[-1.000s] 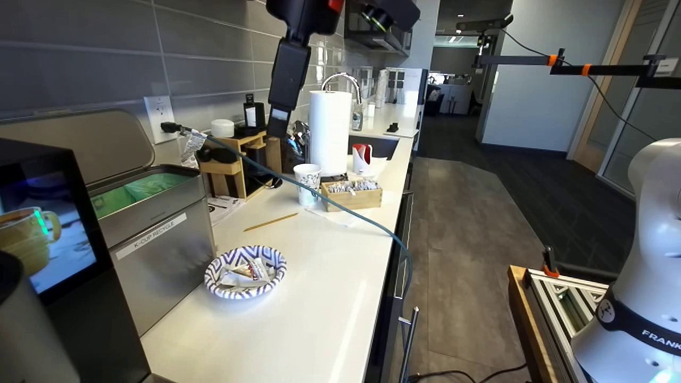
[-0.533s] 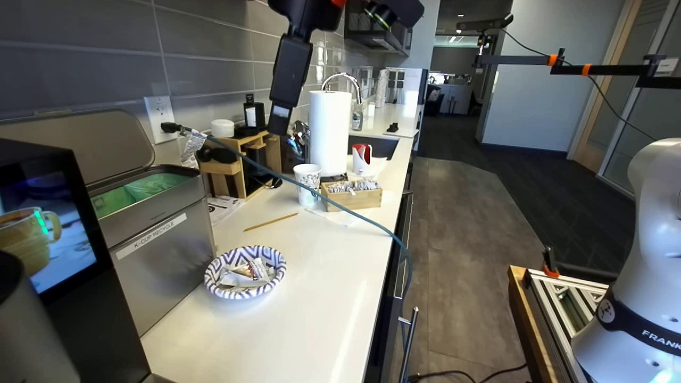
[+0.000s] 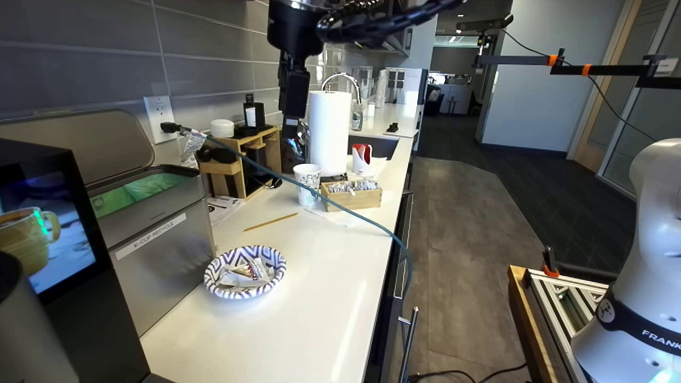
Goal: Put the straw on the bowl
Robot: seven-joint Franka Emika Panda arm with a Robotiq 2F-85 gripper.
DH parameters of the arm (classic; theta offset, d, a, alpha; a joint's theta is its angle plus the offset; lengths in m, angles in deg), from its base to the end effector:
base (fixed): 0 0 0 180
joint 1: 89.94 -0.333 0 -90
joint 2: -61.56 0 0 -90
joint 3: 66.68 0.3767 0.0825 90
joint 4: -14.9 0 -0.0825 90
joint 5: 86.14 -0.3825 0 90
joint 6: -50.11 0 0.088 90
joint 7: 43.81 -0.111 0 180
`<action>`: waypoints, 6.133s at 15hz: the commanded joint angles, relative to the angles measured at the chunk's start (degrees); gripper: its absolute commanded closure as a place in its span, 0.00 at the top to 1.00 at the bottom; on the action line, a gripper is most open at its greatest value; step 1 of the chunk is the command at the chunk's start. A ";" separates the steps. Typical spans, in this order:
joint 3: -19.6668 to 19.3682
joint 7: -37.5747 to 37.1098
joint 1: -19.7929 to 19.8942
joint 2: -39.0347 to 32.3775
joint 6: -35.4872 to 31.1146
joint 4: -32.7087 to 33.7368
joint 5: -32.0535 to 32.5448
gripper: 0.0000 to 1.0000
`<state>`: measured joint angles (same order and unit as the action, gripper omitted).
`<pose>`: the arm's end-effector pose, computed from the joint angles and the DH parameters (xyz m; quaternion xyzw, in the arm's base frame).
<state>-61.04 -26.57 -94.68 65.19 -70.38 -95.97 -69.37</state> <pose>0.5533 0.0879 0.5937 0.9398 0.2920 0.1054 0.1430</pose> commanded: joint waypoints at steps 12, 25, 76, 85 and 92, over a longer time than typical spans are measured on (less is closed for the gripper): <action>-3.77 10.72 2.37 -21.91 20.58 24.64 8.76 1.00; -4.37 22.88 5.34 -36.24 25.73 28.40 8.83 1.00; -5.89 40.93 9.80 -45.44 11.57 32.18 -5.01 1.00; -2.02 43.82 10.64 -51.00 10.74 41.13 -10.04 1.00; -1.73 44.12 11.06 -51.68 4.90 40.57 -10.23 1.00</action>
<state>-63.85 15.84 -84.67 15.25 -60.83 -55.92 -78.48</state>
